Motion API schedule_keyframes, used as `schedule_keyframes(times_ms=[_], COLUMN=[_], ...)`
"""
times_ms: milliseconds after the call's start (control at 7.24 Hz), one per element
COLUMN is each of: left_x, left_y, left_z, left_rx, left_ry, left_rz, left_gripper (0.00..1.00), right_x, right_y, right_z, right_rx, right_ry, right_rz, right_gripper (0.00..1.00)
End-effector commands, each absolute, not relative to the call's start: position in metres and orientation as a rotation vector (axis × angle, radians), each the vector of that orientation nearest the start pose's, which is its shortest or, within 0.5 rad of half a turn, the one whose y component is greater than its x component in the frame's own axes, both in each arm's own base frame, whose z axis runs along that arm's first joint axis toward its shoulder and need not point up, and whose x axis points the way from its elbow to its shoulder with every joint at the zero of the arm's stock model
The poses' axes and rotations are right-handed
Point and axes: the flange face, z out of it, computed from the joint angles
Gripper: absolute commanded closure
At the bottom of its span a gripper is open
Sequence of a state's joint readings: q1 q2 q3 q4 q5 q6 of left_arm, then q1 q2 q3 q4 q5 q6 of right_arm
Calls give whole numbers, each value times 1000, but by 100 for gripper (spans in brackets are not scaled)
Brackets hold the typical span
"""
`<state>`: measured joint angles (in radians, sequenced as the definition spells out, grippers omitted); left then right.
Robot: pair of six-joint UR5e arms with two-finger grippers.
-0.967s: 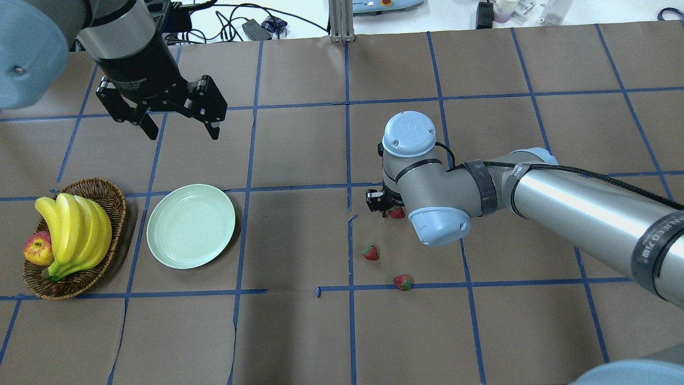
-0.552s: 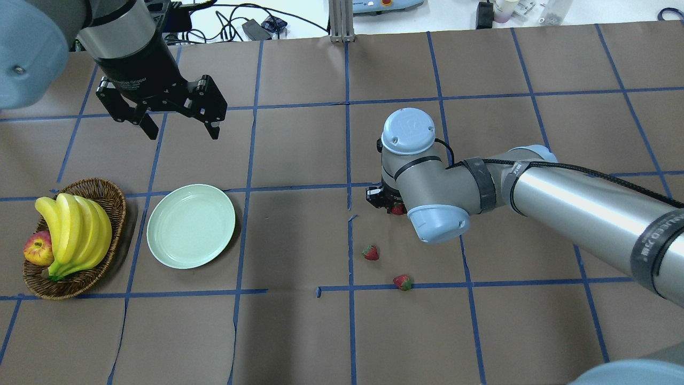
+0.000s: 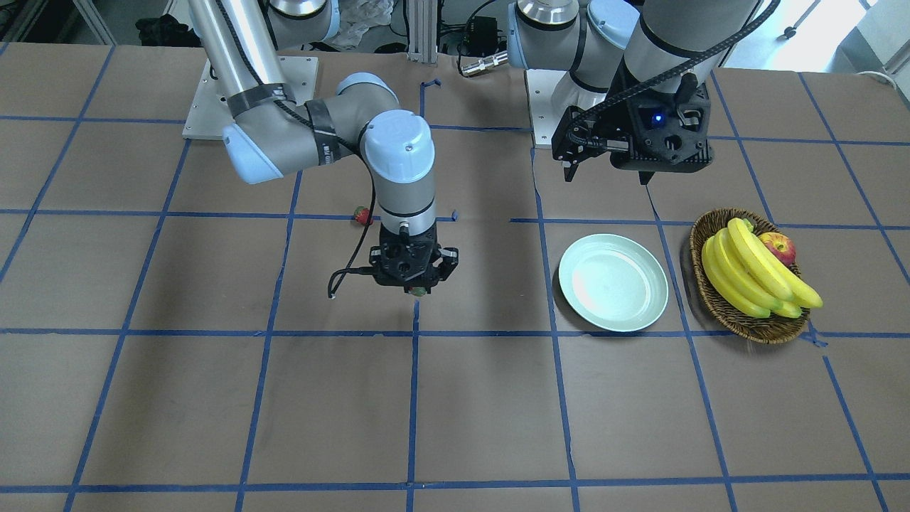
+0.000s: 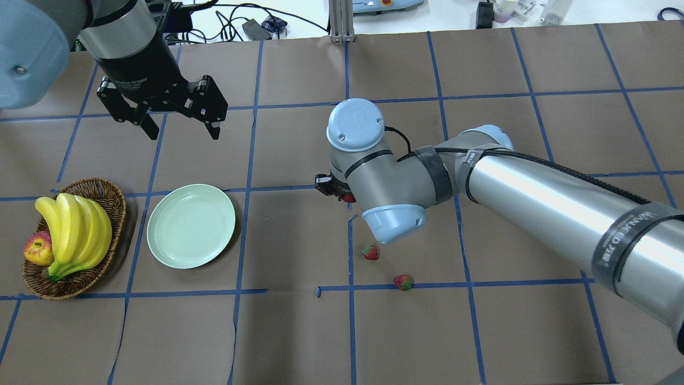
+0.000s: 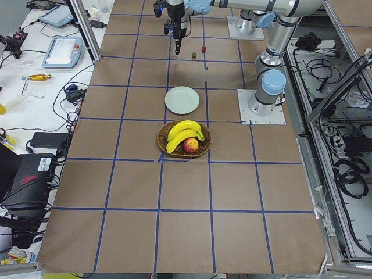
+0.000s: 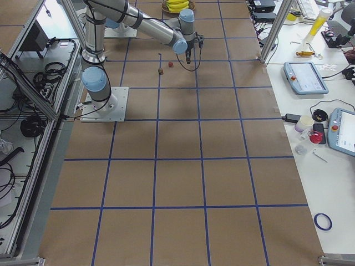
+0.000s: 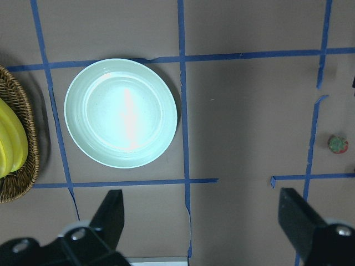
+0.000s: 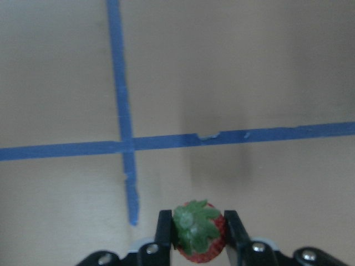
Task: Collect all strawberries into plate
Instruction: 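Carry the strawberry with the right gripper toward the plate and release it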
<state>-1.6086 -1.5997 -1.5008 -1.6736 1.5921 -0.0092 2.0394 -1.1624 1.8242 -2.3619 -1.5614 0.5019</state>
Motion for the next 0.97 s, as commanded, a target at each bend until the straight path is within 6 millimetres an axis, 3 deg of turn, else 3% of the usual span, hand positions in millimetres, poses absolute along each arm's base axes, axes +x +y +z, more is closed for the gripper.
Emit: schedule_keyframes(times_ms=[0,138,276,414,552,690,828], left_x=[-149,-149,-149,-149,-149,-149,-149], left_y=[-492,-492,-492,-492,-492,-492,-492], left_z=[499,499,498,499,500,500,500], left_rx=[44,44,44,44,44,44,44], left_ry=[3117,3117,3115,3116,3114,3114,3114], left_rz=[92,92,95,92,90,90,90], left_gripper=[0,0,0,0,0,0,0], right_x=[441,440,438,428,405,381,367], right_y=[-439,-440,-439,-441,-443,-445,-435], right_z=[187,187,204,227,241,240,229], right_rx=[-57,-55,-55,-48,-34,-66,-288], right_ry=[3086,3085,3082,3082,3172,3242,3253], right_rz=[-91,-93,-129,-184,-167,-110,-46], right_gripper=[100,70,1,0,0,0,0])
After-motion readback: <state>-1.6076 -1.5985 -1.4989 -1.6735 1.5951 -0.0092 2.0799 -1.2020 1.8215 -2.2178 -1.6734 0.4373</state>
